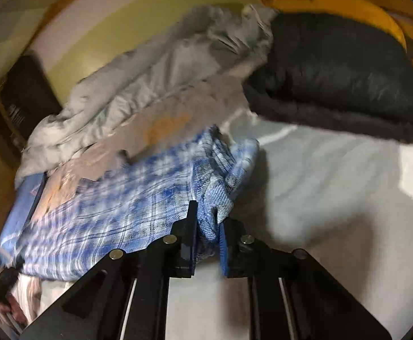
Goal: Fold large clothes
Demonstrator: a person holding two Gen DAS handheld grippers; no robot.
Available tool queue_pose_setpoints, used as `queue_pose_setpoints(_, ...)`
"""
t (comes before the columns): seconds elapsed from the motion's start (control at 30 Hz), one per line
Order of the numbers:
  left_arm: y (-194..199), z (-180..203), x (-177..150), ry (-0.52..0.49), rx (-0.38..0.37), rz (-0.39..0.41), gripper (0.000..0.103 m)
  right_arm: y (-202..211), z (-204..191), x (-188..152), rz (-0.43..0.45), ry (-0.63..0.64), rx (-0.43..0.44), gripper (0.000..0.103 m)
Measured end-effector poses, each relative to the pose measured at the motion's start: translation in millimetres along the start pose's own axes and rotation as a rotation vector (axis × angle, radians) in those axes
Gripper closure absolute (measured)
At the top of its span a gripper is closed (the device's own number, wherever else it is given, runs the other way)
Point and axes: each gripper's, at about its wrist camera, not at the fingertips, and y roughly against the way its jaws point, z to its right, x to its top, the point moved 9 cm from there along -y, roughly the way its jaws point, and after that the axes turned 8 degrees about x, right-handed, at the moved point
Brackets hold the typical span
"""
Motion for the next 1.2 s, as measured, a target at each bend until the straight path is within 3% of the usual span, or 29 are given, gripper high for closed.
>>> queue_pose_setpoints(0.1, -0.2, -6.9, -21.5, -0.048, 0.056, -0.033, 0.086, 4.7, 1.7, -17.2, -0.063, 0.068, -0.083, 0.091)
queue_pose_setpoints(0.17, -13.7, -10.5, -31.6, -0.091, 0.138, -0.046, 0.075, -7.2, 14.3, -34.6, -0.13, 0.024, -0.126, 0.087)
queue_pose_setpoints(0.2, -15.3, -12.2, -30.0, -0.117, 0.209, -0.02, 0.069, -11.4, 18.8, -37.7, -0.148, 0.022, -0.154, 0.078)
queue_pose_setpoints(0.23, -15.4, -13.6, -26.6, -0.142, 0.263, 0.014, 0.051, -12.0, 20.3, -35.8, -0.143, 0.032, -0.182, 0.069)
queue_pose_setpoints(0.27, -6.6, -13.4, -18.3, -0.196, 0.377, 0.096, 0.03, -8.1, 20.6, -30.1, -0.117, 0.045, -0.206, 0.064)
queue_pose_setpoints(0.3, 5.6, -11.9, -9.9, -0.248, 0.481, 0.191, 0.021, -1.5, 20.3, -23.7, -0.08, 0.055, -0.226, 0.058)
queue_pose_setpoints(0.33, 20.2, -6.5, -2.9, -0.29, 0.533, 0.282, 0.018, 8.4, 20.2, -15.1, -0.031, 0.069, -0.259, 0.046)
queue_pose_setpoints(0.43, 36.1, 16.5, -1.8, -0.315, 0.44, 0.327, 0.018, 35.3, 18.4, 4.4, 0.086, 0.105, -0.343, 0.04)
queue_pose_setpoints(0.67, 38.9, 106.8, -9.5, -0.319, 0.131, 0.262, 0.019, 29.7, -43.9, 0.9, 0.035, 0.092, -0.063, 0.04)
queue_pose_setpoints(0.73, 34.1, 132.8, -9.9, -0.335, 0.09, 0.244, 0.021, 16.2, -71.9, -5.1, -0.01, 0.124, 0.004, 0.048)
queue_pose_setpoints(0.77, 27.9, 144.3, -11.0, -0.328, 0.079, 0.231, 0.035, 12.1, -84.0, -11.7, -0.044, 0.146, 0.043, 0.055)
queue_pose_setpoints(0.8, 22.4, 152.1, -11.7, -0.324, 0.063, 0.215, 0.046, 6.4, -94.0, -18.7, -0.083, 0.153, 0.078, 0.073)
queue_pose_setpoints(0.83, 14.7, 161.5, -15.9, -0.321, 0.025, 0.18, 0.069, -0.2, -101.2, -25.6, -0.119, 0.139, 0.108, 0.088)
queue_pose_setpoints(0.87, 1.1, 172.1, -24.8, -0.317, -0.029, 0.115, 0.081, -6.9, -107.9, -32.5, -0.154, 0.121, 0.142, 0.093)
queue_pose_setpoints(0.9, -8.1, 177.8, -34.2, -0.312, -0.051, 0.07, 0.085, -12.4, -112.1, -40.6, -0.185, 0.114, 0.17, 0.099)
queue_pose_setpoints(0.97, -25.8, 180.4, -49.5, -0.306, -0.063, 0.009, 0.088, -23.5, -119.8, -54.9, -0.243, 0.135, 0.189, 0.1)
queue_pose_setpoints(1.13, -76.6, 162.6, -98.3, -0.298, 0.013, -0.144, 0.088, -45.8, -133.9, -76.8, -0.362, 0.215, 0.197, 0.101)
queue_pose_setpoints(1.2, -82.8, 159.9, -103.2, -0.318, 0.013, -0.111, 0.088, -61.3, -142.3, -89.9, -0.436, 0.244, 0.215, 0.101)
